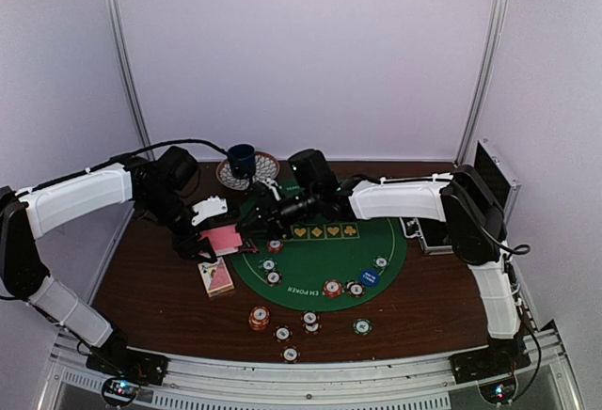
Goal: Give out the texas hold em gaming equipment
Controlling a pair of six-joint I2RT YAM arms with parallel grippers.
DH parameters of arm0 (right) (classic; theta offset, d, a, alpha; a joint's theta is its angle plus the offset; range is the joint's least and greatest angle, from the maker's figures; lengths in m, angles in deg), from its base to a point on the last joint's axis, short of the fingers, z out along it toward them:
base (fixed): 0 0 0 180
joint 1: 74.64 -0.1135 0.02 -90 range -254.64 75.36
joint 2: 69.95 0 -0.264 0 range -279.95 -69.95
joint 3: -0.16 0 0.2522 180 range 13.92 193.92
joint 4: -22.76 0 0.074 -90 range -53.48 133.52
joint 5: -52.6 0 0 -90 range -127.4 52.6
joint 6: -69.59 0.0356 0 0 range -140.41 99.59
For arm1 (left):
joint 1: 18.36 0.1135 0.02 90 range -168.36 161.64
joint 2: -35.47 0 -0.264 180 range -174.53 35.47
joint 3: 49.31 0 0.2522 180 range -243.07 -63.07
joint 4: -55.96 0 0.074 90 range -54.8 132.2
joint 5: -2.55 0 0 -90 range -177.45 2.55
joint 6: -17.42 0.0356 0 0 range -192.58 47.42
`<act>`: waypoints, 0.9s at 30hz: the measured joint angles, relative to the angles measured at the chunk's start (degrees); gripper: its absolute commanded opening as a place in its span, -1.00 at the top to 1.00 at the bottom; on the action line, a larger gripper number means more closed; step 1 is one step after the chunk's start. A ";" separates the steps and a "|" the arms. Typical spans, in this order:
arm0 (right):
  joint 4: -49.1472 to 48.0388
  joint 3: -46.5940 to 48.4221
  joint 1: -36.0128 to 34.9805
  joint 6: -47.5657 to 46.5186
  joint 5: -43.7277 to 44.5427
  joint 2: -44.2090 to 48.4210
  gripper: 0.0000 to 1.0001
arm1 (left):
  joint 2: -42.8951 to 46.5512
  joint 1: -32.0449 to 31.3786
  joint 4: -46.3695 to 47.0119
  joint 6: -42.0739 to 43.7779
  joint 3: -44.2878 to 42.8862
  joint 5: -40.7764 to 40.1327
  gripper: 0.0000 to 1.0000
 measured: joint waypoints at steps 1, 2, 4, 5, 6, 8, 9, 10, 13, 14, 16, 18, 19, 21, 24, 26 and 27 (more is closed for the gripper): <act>0.24 0.00 0.00 -0.24 -0.09 0.00 0.44 | 0.00 0.00 0.00 0.00 0.00 0.00 0.81; 0.68 0.00 0.00 -0.59 -0.11 0.00 0.41 | 0.00 0.00 0.00 0.00 0.00 0.00 0.81; 2.36 0.00 0.02 -1.88 -0.15 0.00 0.36 | 0.00 0.00 0.00 0.00 0.00 0.02 0.81; 3.13 0.00 0.04 -2.29 -0.09 0.00 0.32 | 0.00 0.00 -0.02 0.00 0.00 0.02 0.81; 4.07 0.00 0.17 -2.91 -0.07 0.00 0.28 | 0.00 0.00 -0.02 0.00 0.00 0.02 0.82; 5.75 0.00 0.46 -4.15 0.04 0.00 0.21 | 0.00 0.00 -0.07 0.00 0.00 0.00 0.81; 6.67 0.00 0.55 -5.07 0.13 0.00 0.18 | 0.00 0.00 -0.09 0.00 0.00 0.00 0.81; 7.19 0.00 0.68 -5.38 0.28 0.00 0.16 | 0.00 0.00 -0.13 0.00 -0.02 0.00 0.81; 8.20 0.00 1.09 -6.40 0.50 0.00 0.13 | 0.00 0.00 -0.24 0.00 -0.02 -0.02 0.81; 8.22 0.00 1.09 -6.40 0.50 0.00 0.13 | 0.00 0.00 -0.31 0.00 -0.02 -0.02 0.82; 7.85 0.00 1.09 -6.16 0.48 0.00 0.12 | 0.00 0.00 -0.42 0.00 -0.02 -0.02 0.82; 7.08 0.00 1.07 -5.73 0.44 0.00 0.13 | 0.00 0.00 -0.42 0.00 -0.02 -0.02 0.82; 6.56 0.00 1.01 -5.22 0.39 0.00 0.12 | 0.00 0.00 -0.42 0.00 -0.02 -0.02 0.82; 5.70 0.00 0.76 -4.61 0.28 0.00 0.14 | 0.00 0.00 -0.42 0.00 -0.02 -0.02 0.82; 4.00 0.00 0.13 -3.48 -0.09 0.00 0.19 | 0.00 0.00 -0.44 0.00 -0.02 -0.02 0.82; 3.06 0.00 -0.28 -2.97 -0.24 0.00 0.23 | 0.00 0.00 -0.42 0.00 -0.02 -0.02 0.82; 2.67 0.00 -0.50 -2.43 -0.33 -0.02 0.25 | 0.00 0.00 -0.44 0.00 -0.02 -0.02 0.82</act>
